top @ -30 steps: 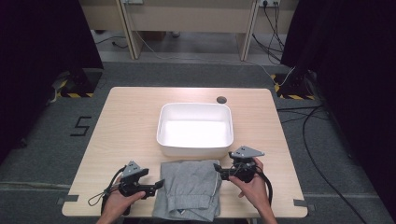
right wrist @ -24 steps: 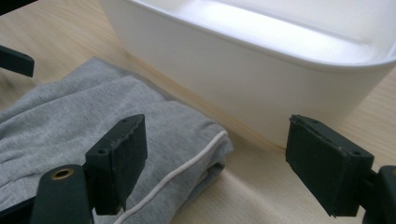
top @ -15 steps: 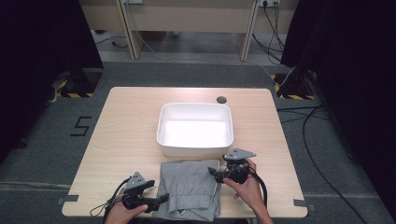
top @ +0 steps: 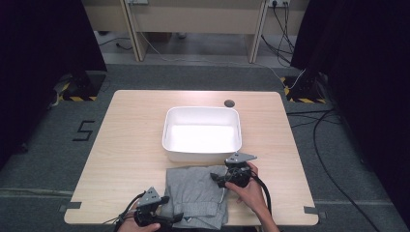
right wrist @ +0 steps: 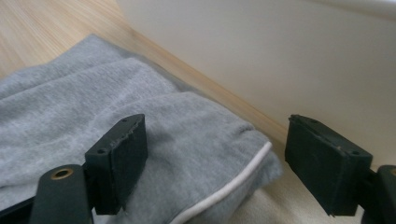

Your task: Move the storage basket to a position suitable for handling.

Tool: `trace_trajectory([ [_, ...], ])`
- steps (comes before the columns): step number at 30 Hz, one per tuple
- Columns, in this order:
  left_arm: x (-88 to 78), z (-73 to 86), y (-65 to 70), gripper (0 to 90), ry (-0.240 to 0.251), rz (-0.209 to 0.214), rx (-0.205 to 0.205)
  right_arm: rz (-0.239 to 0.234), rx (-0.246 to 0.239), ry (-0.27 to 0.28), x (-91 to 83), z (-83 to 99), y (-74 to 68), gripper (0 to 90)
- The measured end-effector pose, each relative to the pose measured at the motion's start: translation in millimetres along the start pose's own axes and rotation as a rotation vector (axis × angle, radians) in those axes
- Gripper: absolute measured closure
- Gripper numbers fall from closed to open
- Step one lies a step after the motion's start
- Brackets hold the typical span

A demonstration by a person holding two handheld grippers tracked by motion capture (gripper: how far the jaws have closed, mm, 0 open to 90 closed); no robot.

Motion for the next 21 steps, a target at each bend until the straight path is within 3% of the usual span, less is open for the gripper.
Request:
trace_trajectory([
  [4,3.0,0.8,2.7,13.7,0.003,-0.031,0.018,-0.008,0.008,-0.019,5.5,1.6,0.9,23.1],
  [9,6.2,2.5,6.5,17.6,-0.002,-0.078,0.084,-0.028,0.011,-0.035,6.8,4.7,0.1,30.6],
  [14,5.8,1.3,5.0,19.1,0.003,-0.064,0.064,-0.047,0.02,-0.044,4.1,8.8,0.2,34.7],
  [21,4.6,3.1,7.3,16.7,-0.002,-0.114,0.06,-0.062,0.034,-0.027,-0.9,15.1,1.7,35.6],
])
Point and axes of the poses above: each handheld gripper's, and its own axes: x roughly forward along the jaws, z roughly out of its underside, y roughly to its right, the point moved 5 cm from there along x, roughly forward along the jaws, and after that the axes turned 5 degrees about -x, right-handed, at the moved point
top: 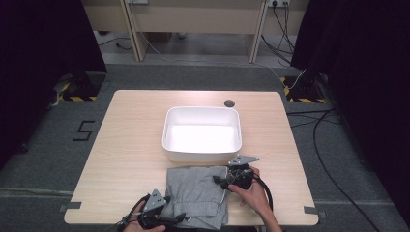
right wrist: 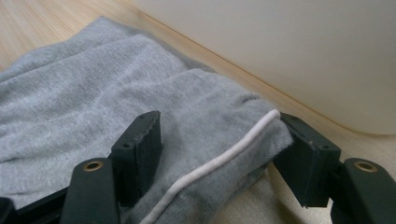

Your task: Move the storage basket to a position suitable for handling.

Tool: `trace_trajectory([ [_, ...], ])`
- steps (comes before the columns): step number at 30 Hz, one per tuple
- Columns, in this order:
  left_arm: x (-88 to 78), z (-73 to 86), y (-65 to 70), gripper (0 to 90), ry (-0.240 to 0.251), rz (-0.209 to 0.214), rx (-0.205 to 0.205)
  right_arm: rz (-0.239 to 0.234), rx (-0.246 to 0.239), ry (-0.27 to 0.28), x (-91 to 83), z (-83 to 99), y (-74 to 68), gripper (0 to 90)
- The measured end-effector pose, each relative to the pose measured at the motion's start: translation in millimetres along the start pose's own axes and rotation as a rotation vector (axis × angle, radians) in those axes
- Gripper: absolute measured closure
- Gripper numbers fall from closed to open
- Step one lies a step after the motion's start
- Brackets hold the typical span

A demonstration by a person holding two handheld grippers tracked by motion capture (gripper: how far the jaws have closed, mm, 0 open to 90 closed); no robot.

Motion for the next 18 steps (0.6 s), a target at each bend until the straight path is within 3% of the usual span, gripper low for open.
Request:
trace_trajectory([
  [4,-5.4,3.9,0.3,15.1,-0.016,-0.053,-0.003,-0.007,0.002,0.003,-0.7,1.0,0.0,35.6],
  [9,-11.4,9.6,0.1,14.4,-0.022,-0.08,-0.029,-0.003,0.005,0.0,-1.0,1.3,-1.3,35.6],
  [15,-7.8,9.1,2.9,13.5,-0.019,-0.081,-0.037,0.007,-0.004,0.002,-0.9,0.6,-2.2,34.9],
  [18,-3.7,7.7,6.3,13.4,-0.013,-0.078,-0.026,0.007,0.007,0.008,0.5,0.0,0.4,28.2],
])
Point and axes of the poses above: each handheld gripper's, and its own axes: x roughly forward along the jaws, z roughly out of its underside, y roughly to its right, the point moved 5 cm from there along x, roughly forward along the jaws, and after that the axes turned 5 degrees about -x, right-handed, at the moved point
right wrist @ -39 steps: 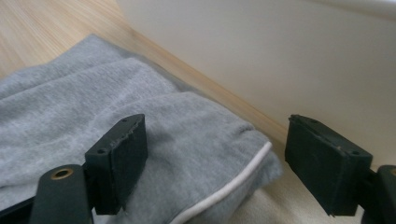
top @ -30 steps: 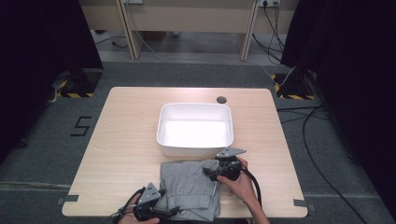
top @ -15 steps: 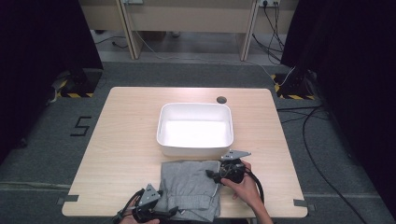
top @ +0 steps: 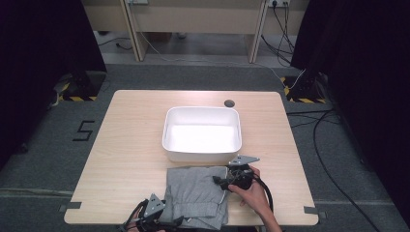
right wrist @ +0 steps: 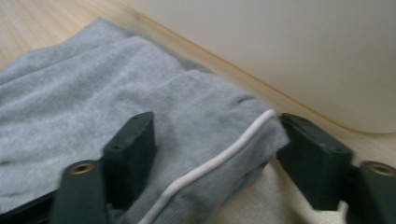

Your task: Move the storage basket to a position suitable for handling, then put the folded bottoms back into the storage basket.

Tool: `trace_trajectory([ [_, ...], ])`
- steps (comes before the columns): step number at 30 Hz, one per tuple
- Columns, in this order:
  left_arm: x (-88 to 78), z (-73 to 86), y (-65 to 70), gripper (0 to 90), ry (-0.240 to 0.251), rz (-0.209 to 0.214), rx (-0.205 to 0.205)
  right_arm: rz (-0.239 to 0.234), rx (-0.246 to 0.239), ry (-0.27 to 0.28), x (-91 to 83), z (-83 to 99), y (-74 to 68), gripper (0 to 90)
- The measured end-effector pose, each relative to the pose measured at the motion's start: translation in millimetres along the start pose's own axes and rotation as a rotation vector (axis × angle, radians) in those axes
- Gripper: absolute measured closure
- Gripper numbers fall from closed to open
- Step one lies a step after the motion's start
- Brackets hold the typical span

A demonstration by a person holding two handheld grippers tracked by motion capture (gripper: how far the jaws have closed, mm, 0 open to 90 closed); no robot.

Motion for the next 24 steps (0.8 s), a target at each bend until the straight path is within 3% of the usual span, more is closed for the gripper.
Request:
trace_trajectory([
  [5,7.2,-3.7,7.5,16.3,0.013,0.027,0.026,-0.031,0.055,0.003,6.2,-0.6,6.0,22.5],
  [10,8.8,-5.7,7.0,40.0,0.041,0.055,0.036,-0.063,0.067,0.005,7.9,-0.3,5.9,27.5],
  [13,7.9,-4.4,7.4,47.6,0.045,0.062,0.053,-0.078,0.066,0.007,9.0,-0.5,4.8,31.1],
  [20,7.3,-3.4,5.3,57.2,0.058,0.077,0.055,-0.11,0.072,0.01,12.9,-2.8,3.4,35.0],
  [24,6.6,-2.8,5.2,59.3,0.067,0.081,0.066,-0.124,0.065,0.008,13.6,-2.8,1.6,43.0],
])
Point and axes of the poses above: each handheld gripper's, and its own axes: x roughly forward along the jaws, z roughly out of its underside, y roughly to its right, the point moved 5 cm from there along x, roughly forward along the jaws, and after that the axes turned 5 degrees about -x, right-handed, at the moved point
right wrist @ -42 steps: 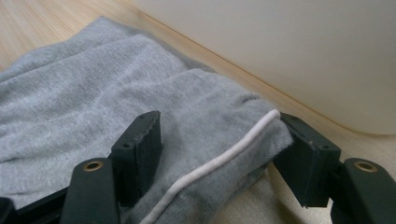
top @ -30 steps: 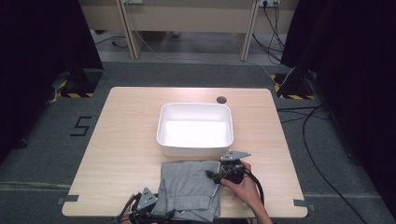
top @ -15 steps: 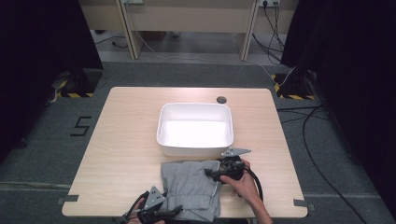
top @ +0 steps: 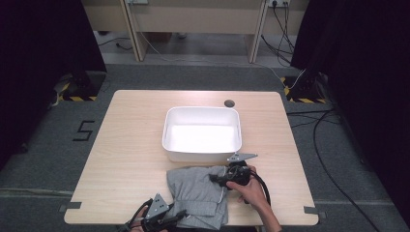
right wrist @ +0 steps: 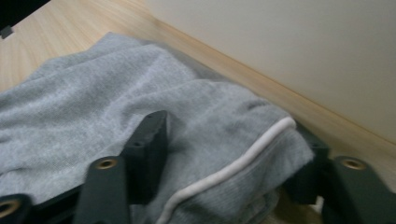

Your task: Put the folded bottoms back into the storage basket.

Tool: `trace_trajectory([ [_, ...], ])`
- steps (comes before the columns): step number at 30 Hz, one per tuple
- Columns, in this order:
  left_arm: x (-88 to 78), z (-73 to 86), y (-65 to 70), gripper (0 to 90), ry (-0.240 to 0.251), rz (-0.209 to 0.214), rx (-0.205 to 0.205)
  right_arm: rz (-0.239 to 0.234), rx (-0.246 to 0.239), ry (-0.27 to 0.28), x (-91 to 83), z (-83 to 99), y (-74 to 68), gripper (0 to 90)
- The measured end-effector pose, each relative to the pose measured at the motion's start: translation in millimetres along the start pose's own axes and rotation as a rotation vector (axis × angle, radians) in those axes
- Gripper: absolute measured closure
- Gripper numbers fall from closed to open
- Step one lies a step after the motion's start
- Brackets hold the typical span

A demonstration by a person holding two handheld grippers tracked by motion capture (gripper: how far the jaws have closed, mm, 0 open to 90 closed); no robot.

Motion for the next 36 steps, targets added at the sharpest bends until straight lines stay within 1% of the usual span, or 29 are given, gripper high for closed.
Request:
trace_trajectory([
  [3,-0.6,0.3,-0.2,61.3,0.007,0.002,0.006,-0.013,-0.006,0.012,0.3,0.8,-1.2,51.0],
  [5,-1.7,0.6,0.6,63.4,0.012,0.002,0.018,-0.008,0.0,0.016,-1.2,0.8,-3.4,56.2],
  [11,-4.9,0.2,2.7,67.8,0.022,-0.001,0.055,-0.006,-0.021,0.061,-4.9,-1.8,-8.0,65.6],
  [14,-6.1,-0.4,3.3,68.7,0.021,0.002,0.059,-0.001,-0.05,0.074,-7.0,-2.3,-10.8,67.1],
  [17,-8.5,-1.6,3.7,69.8,0.025,0.007,0.063,-0.01,-0.043,0.107,-9.7,-3.0,-13.2,68.0],
  [19,-10.5,-3.3,4.8,70.4,0.03,0.012,0.068,-0.012,-0.044,0.118,-11.9,-3.2,-15.6,68.3],
  [20,-10.7,-3.8,5.5,70.7,0.037,0.013,0.066,-0.01,-0.056,0.126,-13.4,-3.8,-17.2,68.3],
  [21,-11.6,-4.0,5.9,70.8,0.037,0.014,0.069,-0.014,-0.049,0.13,-14.5,-4.3,-19.2,68.4],
  [23,-12.9,-4.7,7.3,70.9,0.043,0.02,0.068,-0.019,-0.062,0.146,-18.1,-6.9,-21.9,68.7],
  [26,-15.9,-7.6,8.9,71.1,0.052,0.027,0.068,-0.023,-0.067,0.16,-22.0,-9.8,-26.9,68.8],
  [27,-16.6,-8.3,9.6,71.2,0.056,0.032,0.067,-0.021,-0.077,0.165,-23.0,-10.8,-27.4,68.8],
  [29,-19.2,-9.9,11.4,71.3,0.061,0.036,0.07,-0.022,-0.081,0.17,-24.7,-12.0,-28.7,68.9],
  [31,-21.8,-12.9,13.6,71.4,0.069,0.051,0.067,-0.036,-0.073,0.185,-27.1,-13.4,-30.6,69.0],
  [36,-24.2,-14.4,15.2,71.6,0.073,0.056,0.072,-0.036,-0.085,0.195,-31.9,-16.3,-35.2,69.1],
])
Point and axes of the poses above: each handheld gripper's, and its own axes: x roughly forward along the jaws, z roughly out of its underside, y roughly to its right, the point moved 5 cm from there along x, roughly forward along the jaws, and after that the axes turned 5 degrees about -x, right-handed, at the moved point
